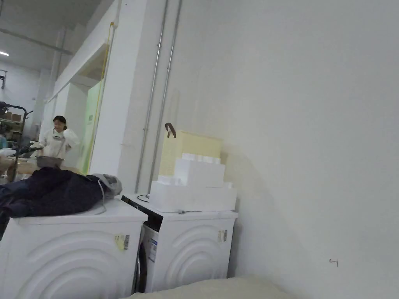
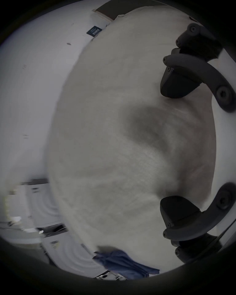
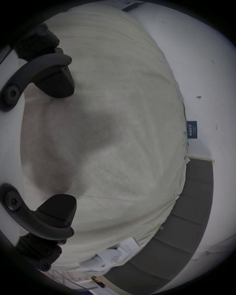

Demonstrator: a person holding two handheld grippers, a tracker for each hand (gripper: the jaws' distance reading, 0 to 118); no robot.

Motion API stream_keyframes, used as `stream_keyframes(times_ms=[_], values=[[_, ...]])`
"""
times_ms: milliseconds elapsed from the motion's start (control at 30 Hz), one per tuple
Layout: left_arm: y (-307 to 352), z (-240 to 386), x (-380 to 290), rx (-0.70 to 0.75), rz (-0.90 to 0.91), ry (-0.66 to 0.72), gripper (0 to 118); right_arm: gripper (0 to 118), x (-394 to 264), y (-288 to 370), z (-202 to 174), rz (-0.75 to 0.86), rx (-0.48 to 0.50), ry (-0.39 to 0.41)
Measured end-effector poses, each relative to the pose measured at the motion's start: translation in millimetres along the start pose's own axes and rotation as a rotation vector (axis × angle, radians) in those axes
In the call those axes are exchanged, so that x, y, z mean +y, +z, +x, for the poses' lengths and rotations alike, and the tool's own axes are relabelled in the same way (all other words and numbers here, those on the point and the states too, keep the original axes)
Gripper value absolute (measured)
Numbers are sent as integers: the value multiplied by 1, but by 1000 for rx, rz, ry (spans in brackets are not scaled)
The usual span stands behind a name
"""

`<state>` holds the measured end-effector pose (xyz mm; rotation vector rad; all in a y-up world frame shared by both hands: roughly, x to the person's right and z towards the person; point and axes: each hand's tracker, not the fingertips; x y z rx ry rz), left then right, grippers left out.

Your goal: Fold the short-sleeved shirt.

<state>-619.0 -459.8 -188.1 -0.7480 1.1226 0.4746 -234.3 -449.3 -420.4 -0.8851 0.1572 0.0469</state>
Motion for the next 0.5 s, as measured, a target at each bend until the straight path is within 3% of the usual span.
stream_keyframes(times_ms=[133,333,500], values=[[-3,-15,7,-45,-20,35,118,118,-4,-2,11,29,39,-1],[26,-9,-1,-32,-11,29,118,118,-4,1,4,21,18,9],[11,-5,0,-30,-12,27,118,118,-7,8,3,18,17,9]])
